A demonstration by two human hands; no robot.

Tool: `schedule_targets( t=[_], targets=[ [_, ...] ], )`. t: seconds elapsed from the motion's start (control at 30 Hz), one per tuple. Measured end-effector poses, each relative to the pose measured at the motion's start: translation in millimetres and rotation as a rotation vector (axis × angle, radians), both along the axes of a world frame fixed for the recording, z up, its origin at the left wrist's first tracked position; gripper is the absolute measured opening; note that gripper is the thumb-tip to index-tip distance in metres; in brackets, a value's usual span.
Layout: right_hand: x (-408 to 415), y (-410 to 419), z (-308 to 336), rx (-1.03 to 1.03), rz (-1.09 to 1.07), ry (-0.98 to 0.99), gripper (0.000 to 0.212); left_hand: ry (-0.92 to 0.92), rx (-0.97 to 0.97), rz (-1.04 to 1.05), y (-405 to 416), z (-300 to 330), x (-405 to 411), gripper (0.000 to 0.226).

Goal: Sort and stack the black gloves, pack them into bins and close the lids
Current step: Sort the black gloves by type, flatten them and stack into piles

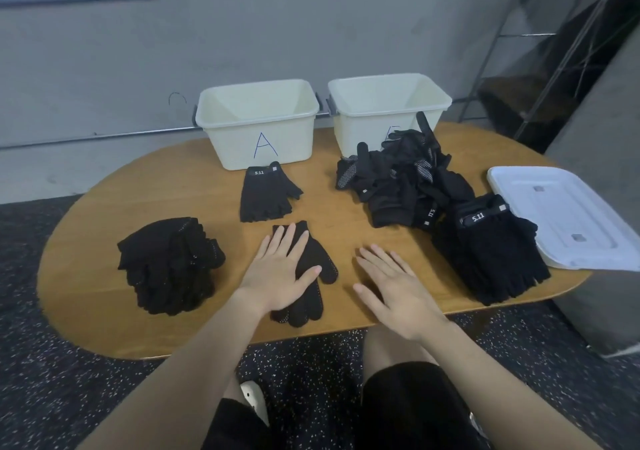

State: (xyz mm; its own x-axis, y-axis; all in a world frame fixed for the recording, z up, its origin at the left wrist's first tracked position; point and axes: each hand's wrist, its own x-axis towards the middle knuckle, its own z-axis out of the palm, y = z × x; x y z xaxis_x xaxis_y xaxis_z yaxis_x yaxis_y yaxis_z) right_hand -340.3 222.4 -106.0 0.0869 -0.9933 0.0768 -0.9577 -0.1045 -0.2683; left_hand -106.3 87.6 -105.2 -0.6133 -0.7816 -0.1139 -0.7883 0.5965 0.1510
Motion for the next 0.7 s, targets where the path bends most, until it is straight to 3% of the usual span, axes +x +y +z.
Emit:
schedule_targets(
  t=[0.1, 0.37, 0.7],
  targets=[
    [-16.9, -6.3, -1.9, -0.08, -0.149, -0.076, 0.062, -0.023, -0.033, 0.002, -2.3, 7.4, -18.0, 0.086],
    [-31.9, -13.0, -7.0, -0.185, -0.417, -0.324, 0.05, 0.246, -0.308, -0.157, -10.0, 24.8, -129.5, 0.061],
    [-34.3, -9.5, -13.0, -0.248, -0.466, -0.368, 0.038, 0.328, -0.361, -0.058, -24.7, 1.4, -183.7, 0.043]
  ],
)
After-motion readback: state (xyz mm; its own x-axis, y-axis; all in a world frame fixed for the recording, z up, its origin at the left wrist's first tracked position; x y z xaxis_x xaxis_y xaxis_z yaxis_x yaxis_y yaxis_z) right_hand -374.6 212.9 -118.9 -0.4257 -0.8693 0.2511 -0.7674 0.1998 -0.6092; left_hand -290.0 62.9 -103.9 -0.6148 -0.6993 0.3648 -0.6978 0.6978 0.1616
